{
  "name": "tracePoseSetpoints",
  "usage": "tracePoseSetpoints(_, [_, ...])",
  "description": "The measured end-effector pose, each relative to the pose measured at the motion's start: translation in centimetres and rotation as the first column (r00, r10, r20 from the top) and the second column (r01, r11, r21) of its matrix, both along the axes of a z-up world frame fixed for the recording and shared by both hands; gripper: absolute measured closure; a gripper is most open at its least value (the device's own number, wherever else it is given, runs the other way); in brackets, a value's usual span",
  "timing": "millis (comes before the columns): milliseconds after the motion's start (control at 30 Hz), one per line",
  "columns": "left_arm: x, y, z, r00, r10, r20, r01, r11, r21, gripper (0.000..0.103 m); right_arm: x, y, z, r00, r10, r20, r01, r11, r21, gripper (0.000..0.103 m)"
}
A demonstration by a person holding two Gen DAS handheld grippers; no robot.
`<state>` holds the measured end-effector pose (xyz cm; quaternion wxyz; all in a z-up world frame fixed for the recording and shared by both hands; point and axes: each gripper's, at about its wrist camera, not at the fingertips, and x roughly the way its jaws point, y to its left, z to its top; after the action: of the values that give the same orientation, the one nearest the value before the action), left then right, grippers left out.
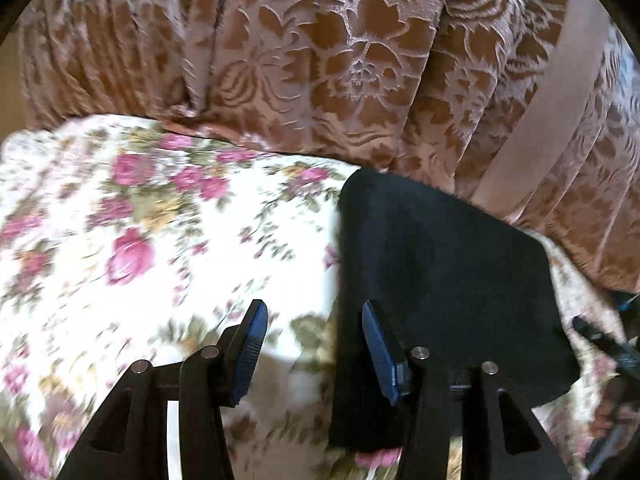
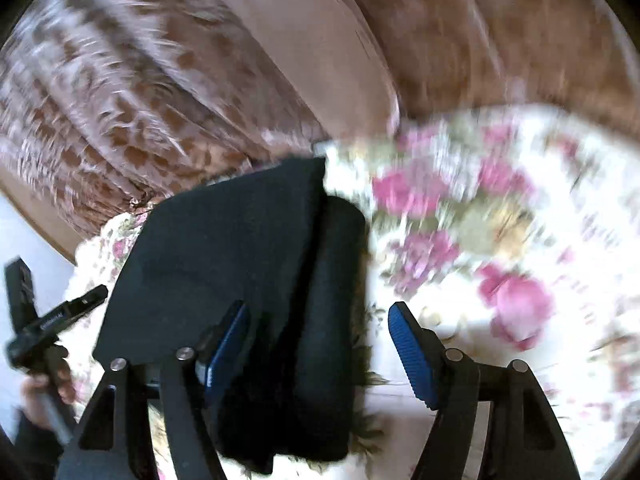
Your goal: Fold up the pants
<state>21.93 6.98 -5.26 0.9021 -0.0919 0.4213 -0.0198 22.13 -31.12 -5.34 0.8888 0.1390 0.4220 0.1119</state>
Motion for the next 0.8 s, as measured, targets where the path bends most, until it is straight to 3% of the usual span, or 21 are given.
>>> tracePoseSetpoints(67, [-1.0,-1.3,-0.3,1.0,-0.001,0.005,0.001,0.997,0.074,0.053,-1.2,1.0,1.0,0.998,0.05,0.03,-0.05,0.999,-0.015,0.059])
tracePoseSetpoints(100, [-1.3,-1.8,-0.6,1.0,0.003,0.002,-0.003,0.994,0.109,0.053,-1.8,1.9,1.1,0.996,0.084,0.024,-0.083,0.995,-0.048,0.064])
tracePoseSetpoints(233, [-1.8,-2.6,-1.0,1.0,0.024,0.001,-0.024,0.987,0.158,0.053,-2.0,3.9,-0.9,0.994,0.105,-0.033,-0.109,0.984,-0.142,0.067])
tracePoseSetpoints(367, [-3.3,-3.4,0.8,0.999,-0.02,0.039,0.015,0.993,0.117,0.055,-1.6,3.1,-1.3,0.997,0.05,-0.054,-0.055,0.994,-0.093,0.066])
tracePoseSetpoints(500, [-5.8,-4.5,2.7,0.994,-0.066,0.091,0.056,0.992,0.111,0.055,-2.5,4.2,0.2,1.0,0.027,-0.011,-0.029,0.984,-0.176,0.064])
tracePoseSetpoints(633, [-8.0,-5.2,4.0,0.991,-0.083,0.107,0.072,0.992,0.1,0.054,-4.6,4.8,2.4,0.997,-0.014,0.07,0.027,0.981,-0.192,0.042])
tracePoseSetpoints(800, [-10.8,-5.8,4.8,0.988,-0.095,0.122,0.083,0.992,0.096,0.053,-7.2,6.0,4.1,0.993,-0.048,0.107,0.063,0.989,-0.134,0.036])
